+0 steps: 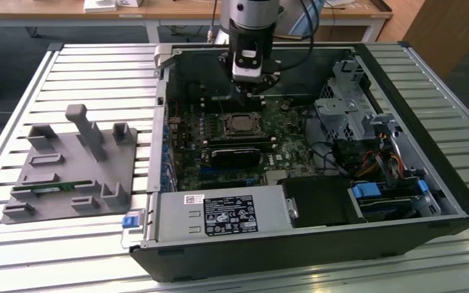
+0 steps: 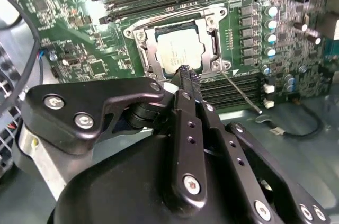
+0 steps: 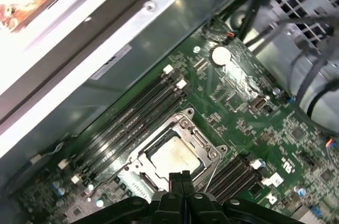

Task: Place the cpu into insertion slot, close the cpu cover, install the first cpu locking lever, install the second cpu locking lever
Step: 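Install the first cpu locking lever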

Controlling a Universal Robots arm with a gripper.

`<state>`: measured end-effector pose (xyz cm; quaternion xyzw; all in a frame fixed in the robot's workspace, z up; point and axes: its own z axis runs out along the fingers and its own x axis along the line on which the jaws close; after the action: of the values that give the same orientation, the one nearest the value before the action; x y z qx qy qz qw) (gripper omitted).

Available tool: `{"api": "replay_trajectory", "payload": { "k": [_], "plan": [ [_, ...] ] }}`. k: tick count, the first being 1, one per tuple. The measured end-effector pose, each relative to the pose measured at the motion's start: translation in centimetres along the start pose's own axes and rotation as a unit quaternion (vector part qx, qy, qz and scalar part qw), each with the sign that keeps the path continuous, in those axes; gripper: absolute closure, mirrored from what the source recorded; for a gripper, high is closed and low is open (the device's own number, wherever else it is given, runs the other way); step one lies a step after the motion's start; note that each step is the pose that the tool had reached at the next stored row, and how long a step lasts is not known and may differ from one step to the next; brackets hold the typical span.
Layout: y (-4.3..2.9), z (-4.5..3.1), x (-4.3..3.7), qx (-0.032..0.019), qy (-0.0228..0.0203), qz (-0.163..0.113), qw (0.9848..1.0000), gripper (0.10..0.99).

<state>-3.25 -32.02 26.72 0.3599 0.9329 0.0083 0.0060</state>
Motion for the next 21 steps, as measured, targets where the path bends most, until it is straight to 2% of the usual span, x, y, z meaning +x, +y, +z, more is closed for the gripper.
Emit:
{"api": "replay_trajectory", "payload": {
  "k": [5, 8, 11, 16, 21],
  "plan": [
    [0.00, 0.01, 0.00, -0.0003, 0.0009, -0.044, 0.9991, 0.980],
    [0.00, 0.01, 0.00, -0.0004, 0.0014, -0.071, 0.9975, 0.980],
    [0.00, 0.02, 0.00, -0.0005, 0.0020, -0.098, 0.9952, 0.980],
    [0.00, 0.03, 0.00, -0.0008, 0.0029, -0.143, 0.9897, 0.980],
    [0.00, 0.06, 0.00, -0.0010, 0.0037, -0.188, 0.9821, 0.980]
  ]
}}
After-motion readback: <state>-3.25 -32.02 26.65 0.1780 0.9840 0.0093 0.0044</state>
